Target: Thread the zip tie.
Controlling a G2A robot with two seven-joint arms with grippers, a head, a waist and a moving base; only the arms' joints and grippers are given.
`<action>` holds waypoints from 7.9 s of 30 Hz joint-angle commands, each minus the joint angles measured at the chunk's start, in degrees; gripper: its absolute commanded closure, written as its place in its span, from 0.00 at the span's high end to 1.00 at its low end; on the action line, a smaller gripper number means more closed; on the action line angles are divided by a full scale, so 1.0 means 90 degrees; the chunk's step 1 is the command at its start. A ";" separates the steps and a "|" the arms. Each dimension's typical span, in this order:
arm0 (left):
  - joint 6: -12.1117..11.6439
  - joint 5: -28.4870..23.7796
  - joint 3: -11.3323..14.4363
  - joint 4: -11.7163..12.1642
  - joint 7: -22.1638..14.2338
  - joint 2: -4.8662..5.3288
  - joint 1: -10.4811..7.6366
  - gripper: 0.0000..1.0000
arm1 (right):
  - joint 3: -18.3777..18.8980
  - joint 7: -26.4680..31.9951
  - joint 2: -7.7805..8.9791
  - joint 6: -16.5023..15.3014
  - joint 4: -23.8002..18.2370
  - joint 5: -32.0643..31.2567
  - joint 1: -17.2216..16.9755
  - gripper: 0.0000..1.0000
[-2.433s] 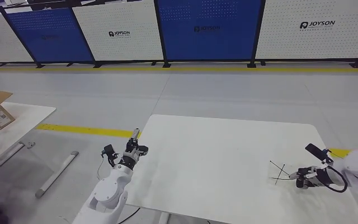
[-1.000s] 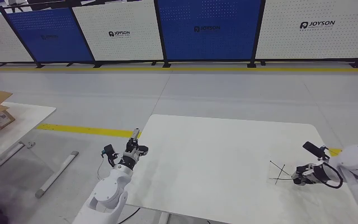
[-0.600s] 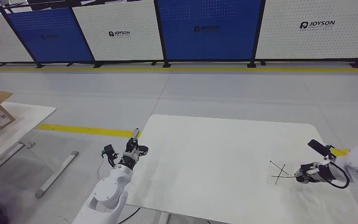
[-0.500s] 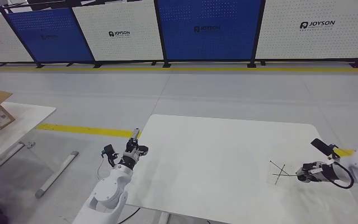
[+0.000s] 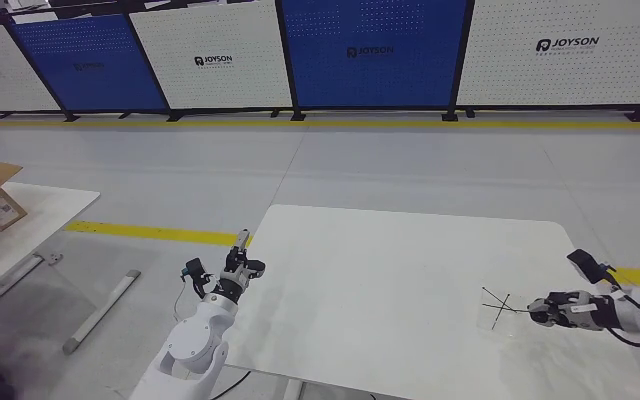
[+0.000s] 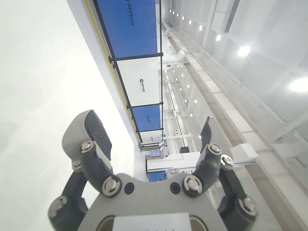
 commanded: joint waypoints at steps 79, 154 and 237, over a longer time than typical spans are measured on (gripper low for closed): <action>0.0000 0.0000 0.0000 0.0000 0.0000 0.0000 0.0000 1.00 | -0.2153 -0.2677 -0.0881 -0.3704 -0.0743 0.1320 0.0250 0.00; 0.0000 0.0000 0.0000 0.0000 0.0000 0.0000 0.0000 1.00 | -0.2497 -0.3817 -0.0894 -0.4315 -0.1794 -0.0865 0.0239 0.00; 0.0000 0.0000 0.0000 0.0000 0.0000 0.0000 0.0000 1.00 | -0.6271 -0.9608 -0.0074 -0.4329 -0.1897 -0.7302 0.2125 0.00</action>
